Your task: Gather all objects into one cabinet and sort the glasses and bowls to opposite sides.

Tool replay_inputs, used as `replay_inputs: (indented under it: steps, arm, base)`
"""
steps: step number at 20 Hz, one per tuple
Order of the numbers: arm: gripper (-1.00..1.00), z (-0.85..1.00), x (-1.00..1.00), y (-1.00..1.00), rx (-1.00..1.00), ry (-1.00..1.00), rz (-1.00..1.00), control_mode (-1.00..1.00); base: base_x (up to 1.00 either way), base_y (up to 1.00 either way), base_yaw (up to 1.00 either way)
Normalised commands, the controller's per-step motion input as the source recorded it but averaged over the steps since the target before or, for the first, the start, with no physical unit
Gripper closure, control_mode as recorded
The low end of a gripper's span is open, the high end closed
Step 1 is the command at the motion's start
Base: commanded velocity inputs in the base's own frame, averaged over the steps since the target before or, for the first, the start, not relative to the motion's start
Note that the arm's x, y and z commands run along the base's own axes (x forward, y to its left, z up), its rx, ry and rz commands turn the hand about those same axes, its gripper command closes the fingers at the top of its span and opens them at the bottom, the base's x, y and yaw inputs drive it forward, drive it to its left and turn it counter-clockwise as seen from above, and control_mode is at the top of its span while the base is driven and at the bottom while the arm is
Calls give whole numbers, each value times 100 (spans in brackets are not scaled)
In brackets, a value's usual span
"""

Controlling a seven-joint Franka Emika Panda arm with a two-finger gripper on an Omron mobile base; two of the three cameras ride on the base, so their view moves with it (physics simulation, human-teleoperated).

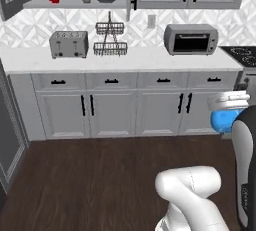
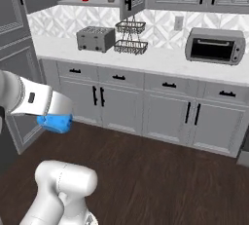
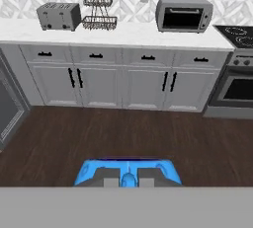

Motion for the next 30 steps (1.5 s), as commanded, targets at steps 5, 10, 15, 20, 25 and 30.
replay_inputs:
  steps: [5, 10, 15, 20, 25, 30]
  arm:
    - [100, 0, 0, 0, 0, 0, 0, 100]
    - [100, 0, 0, 0, 0, 0, 0, 100]
    - [100, 0, 0, 0, 0, 0, 0, 100]
    - [100, 0, 0, 0, 0, 0, 0, 100]
    - [100, 0, 0, 0, 0, 0, 0, 100]
    - [100, 0, 0, 0, 0, 0, 0, 100]
  base:
    - [3, 49, 24]
    - [31, 30, 16]
    - [29, 40, 2]
    - [50, 75, 0]
    - [97, 72, 0]
    - [100, 17, -4]
